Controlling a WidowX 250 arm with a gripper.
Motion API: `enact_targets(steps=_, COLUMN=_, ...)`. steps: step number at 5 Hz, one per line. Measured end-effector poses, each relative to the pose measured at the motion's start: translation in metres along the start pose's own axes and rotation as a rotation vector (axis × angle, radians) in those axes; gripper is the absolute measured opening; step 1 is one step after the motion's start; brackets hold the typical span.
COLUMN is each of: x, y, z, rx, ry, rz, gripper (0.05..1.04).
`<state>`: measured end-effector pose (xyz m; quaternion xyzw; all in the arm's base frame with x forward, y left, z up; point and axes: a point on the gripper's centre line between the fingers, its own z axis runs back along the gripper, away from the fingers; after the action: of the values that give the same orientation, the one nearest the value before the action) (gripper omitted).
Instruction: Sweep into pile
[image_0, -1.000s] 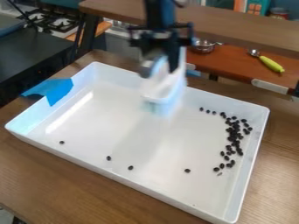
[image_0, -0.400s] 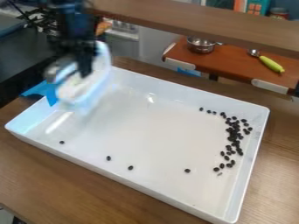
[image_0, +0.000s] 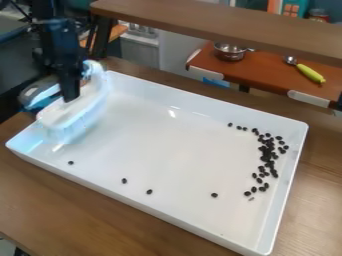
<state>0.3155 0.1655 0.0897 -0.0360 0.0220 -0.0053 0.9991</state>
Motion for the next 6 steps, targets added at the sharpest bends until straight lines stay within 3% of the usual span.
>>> enact_targets(steps=1, x=-0.013, y=-0.001, z=-0.018, rx=0.002, ry=0.031, rz=-0.009, gripper=0.485)
enact_targets(steps=2, x=-0.019, y=-0.005, z=-0.012, rx=0.041, ry=0.008, rz=-0.015, gripper=0.485)
enact_targets(steps=3, x=-0.023, y=-0.015, z=-0.019, rx=0.047, ry=0.012, rz=-0.035, gripper=0.484)
enact_targets(steps=6, x=-0.02, y=-0.072, z=-0.029, rx=0.056, ry=0.014, rz=-0.004, gripper=0.485)
